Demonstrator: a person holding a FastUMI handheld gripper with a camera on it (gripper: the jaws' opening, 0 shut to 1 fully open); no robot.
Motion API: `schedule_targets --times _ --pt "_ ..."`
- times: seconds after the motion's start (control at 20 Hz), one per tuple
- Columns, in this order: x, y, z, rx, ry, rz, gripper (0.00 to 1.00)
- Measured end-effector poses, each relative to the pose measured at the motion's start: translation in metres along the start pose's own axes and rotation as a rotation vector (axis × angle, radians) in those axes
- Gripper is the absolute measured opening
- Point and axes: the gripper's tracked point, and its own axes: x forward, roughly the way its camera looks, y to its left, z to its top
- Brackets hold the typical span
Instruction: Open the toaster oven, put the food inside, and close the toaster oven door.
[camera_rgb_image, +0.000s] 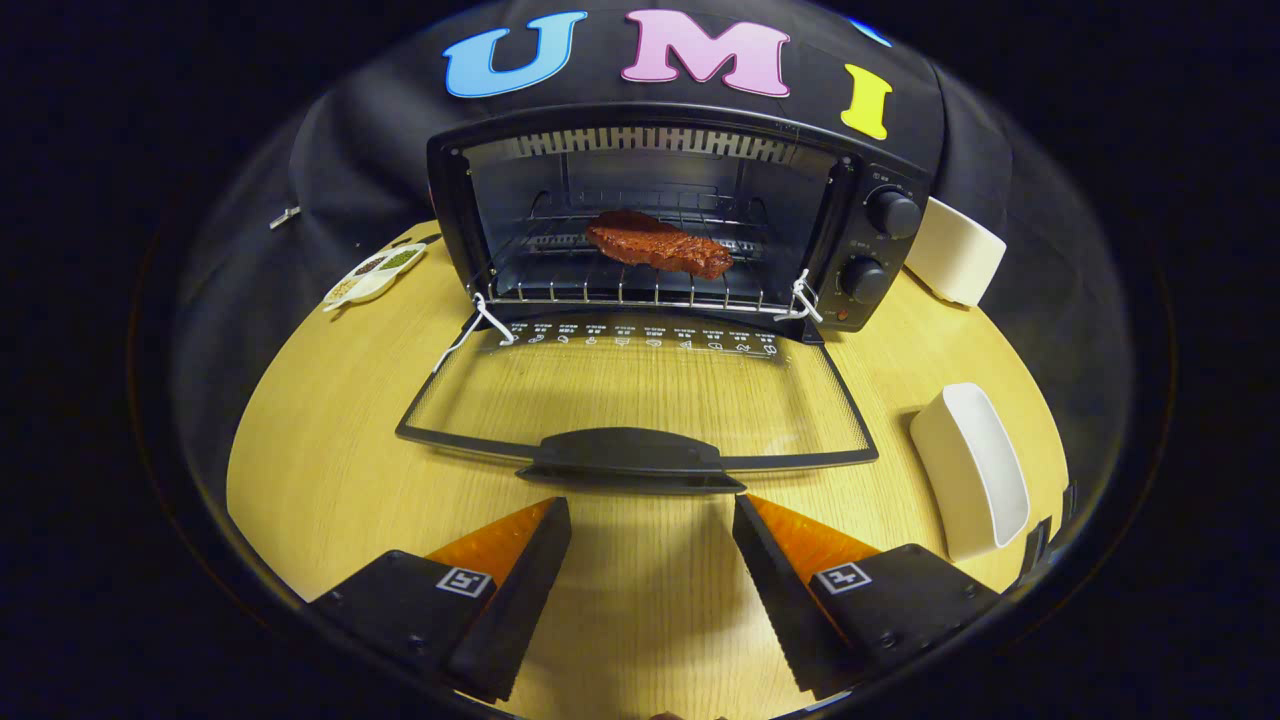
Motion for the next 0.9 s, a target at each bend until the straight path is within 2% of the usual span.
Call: schedule_targets --times 0.2,0.6,0.75,0.9 --pt "-0.001 0.001 0.004 0.042 0.030 0.015 1.00" --pt "-0.029 -0.001 0.041 -0.037 -0.091 0.058 1.00" --pt "-0.048 -0.002 0.077 -0.047 -0.176 0.081 1.00" --pt "-0.056 -0.004 0.134 -0.033 -0.257 0.091 1.00"
